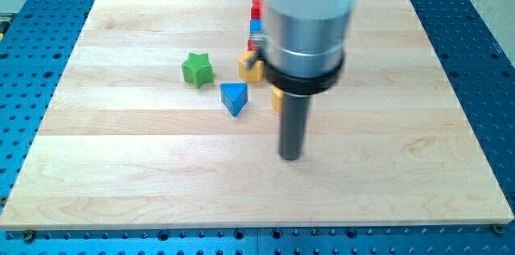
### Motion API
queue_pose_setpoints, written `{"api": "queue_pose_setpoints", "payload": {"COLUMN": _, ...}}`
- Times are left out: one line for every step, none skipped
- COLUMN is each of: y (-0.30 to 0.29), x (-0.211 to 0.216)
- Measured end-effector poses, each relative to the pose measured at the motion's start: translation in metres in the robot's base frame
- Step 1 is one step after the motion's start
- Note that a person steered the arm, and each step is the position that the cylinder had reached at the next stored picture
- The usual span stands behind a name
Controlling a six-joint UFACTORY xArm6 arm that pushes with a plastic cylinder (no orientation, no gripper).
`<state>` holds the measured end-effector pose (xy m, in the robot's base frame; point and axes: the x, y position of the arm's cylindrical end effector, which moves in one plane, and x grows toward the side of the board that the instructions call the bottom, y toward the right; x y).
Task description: Move the yellow blocks to the left of the red star
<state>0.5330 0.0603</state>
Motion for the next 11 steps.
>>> {"api": "queue_pose_setpoints", "payload": {"y": 0.001, "x": -0.001}}
{"api": "queue_pose_setpoints", "payload": {"y": 0.006, "x": -0.035}}
{"api": "queue_pose_setpoints", "payload": {"y": 0.000, "x": -0.054}}
{"api": "queue_pose_setpoints", "payload": {"y": -0.008, "x": -0.065}}
{"api": "queue_pose_setpoints", "payload": {"y": -0.011, "x": -0.080}}
{"api": "queue_pose_setpoints", "payload": {"y": -0.011, "x": -0.097}}
{"api": "queue_pose_setpoints", "payload": {"y": -0.011, "x": -0.102}}
{"api": "queue_pose_setpoints", "payload": {"y": -0.011, "x": -0.102}}
{"api": "queue_pose_setpoints", "payload": {"y": -0.020, "x": -0.102}}
{"api": "queue_pose_setpoints", "payload": {"y": -0.052, "x": -0.104}}
{"api": "queue_pose_setpoints", "payload": {"y": -0.076, "x": -0.110}}
